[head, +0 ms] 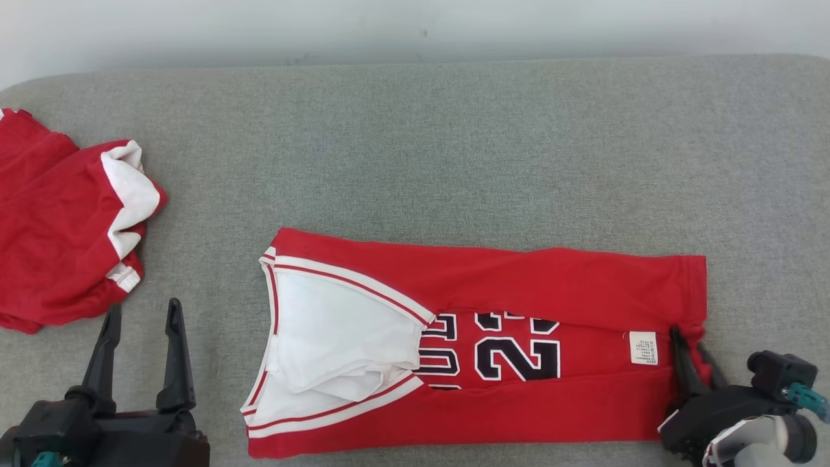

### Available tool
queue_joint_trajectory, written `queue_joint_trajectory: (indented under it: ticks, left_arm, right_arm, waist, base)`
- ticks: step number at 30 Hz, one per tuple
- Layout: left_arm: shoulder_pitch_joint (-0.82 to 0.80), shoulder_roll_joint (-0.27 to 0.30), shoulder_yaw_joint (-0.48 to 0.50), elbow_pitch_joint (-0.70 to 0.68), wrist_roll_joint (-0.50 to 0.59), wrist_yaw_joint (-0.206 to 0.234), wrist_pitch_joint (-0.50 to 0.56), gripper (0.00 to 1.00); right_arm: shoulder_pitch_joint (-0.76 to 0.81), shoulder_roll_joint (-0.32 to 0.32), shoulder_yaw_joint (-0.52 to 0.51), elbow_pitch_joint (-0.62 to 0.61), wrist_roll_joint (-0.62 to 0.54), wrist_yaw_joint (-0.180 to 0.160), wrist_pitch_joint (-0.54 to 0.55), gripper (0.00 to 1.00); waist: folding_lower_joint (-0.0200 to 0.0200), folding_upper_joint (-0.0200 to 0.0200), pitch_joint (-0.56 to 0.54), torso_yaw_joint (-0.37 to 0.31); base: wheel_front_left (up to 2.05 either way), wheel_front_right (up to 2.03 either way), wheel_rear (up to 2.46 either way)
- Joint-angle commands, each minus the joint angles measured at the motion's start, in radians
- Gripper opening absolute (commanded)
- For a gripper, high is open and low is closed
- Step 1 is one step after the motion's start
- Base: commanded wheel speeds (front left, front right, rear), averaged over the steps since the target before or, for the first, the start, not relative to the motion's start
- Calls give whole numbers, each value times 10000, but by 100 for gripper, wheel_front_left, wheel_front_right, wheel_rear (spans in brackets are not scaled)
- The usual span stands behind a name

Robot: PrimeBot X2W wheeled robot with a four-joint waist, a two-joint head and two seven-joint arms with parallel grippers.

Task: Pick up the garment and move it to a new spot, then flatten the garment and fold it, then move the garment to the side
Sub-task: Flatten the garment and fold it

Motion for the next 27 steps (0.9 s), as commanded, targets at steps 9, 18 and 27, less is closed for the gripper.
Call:
queue_joint_trajectory:
  ticks: [9, 18, 27]
  left_arm:
    - [274, -182, 319, 270, 328, -134, -4, 100]
    - [438, -257, 287, 289, 373, -146, -4, 100]
    - [637, -299, 169, 469, 299, -156, -4, 100]
  right_arm:
    - [-68, -615, 72, 501, 677, -28, -173, 0]
    - [-272, -2040, -695, 802, 806, -27, -188, 0]
    - [-95, -1922, -665, -115, 377, -25, 181, 0]
  waist:
    - [1, 1, -507, -153]
    - [1, 1, -808, -235]
    - [1, 1, -1146, -238]
  base:
    - [0, 0, 0]
    - [0, 0, 0]
    - [0, 0, 0]
